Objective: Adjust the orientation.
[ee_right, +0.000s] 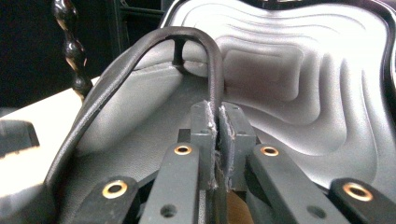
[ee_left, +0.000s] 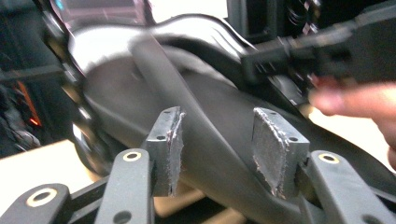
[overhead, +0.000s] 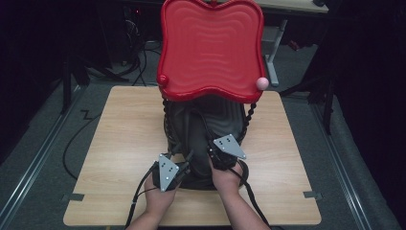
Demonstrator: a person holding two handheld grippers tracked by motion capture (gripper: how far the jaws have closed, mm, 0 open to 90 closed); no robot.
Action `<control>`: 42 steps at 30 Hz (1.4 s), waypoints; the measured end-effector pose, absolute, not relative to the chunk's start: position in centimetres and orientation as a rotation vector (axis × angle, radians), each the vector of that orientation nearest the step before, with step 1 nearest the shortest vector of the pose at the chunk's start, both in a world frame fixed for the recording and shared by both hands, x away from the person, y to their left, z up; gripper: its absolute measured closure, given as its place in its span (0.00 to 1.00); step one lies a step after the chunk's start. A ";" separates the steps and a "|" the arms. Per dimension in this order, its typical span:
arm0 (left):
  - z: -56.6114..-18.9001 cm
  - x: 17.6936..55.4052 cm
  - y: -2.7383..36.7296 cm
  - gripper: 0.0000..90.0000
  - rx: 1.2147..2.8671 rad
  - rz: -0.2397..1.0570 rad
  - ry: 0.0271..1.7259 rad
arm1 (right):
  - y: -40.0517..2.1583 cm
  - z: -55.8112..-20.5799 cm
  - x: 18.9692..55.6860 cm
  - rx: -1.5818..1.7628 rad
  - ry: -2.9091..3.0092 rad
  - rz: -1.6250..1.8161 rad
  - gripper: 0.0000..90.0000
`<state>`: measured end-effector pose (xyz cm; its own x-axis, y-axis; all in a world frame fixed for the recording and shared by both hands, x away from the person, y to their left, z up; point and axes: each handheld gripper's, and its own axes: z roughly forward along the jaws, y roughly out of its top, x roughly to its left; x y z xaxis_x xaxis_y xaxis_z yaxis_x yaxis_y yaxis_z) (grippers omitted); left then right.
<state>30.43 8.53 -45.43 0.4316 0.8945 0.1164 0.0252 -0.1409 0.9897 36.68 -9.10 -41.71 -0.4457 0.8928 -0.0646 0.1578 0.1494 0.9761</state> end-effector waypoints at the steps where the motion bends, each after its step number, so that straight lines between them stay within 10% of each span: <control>1: -45.6 30.4 8.5 0.60 1.530 0.917 0.860 | -9.1 -41.7 36.7 1.011 1.737 1.351 0.94; 11: -44.6 33.0 9.4 0.83 1.509 0.968 0.905 | -8.7 -41.2 38.4 1.027 1.761 1.345 0.91; 18: -44.5 33.5 9.2 0.89 1.486 0.980 0.929 | -10.0 -41.5 35.5 0.977 1.802 1.362 0.72; 26: -44.6 33.5 9.2 0.90 1.472 0.981 0.939 | -10.8 -46.5 27.3 0.883 2.040 1.375 0.98; 42: -44.0 34.2 9.8 0.82 1.439 0.954 0.949 | -8.7 -46.9 30.6 0.919 2.046 1.332 0.99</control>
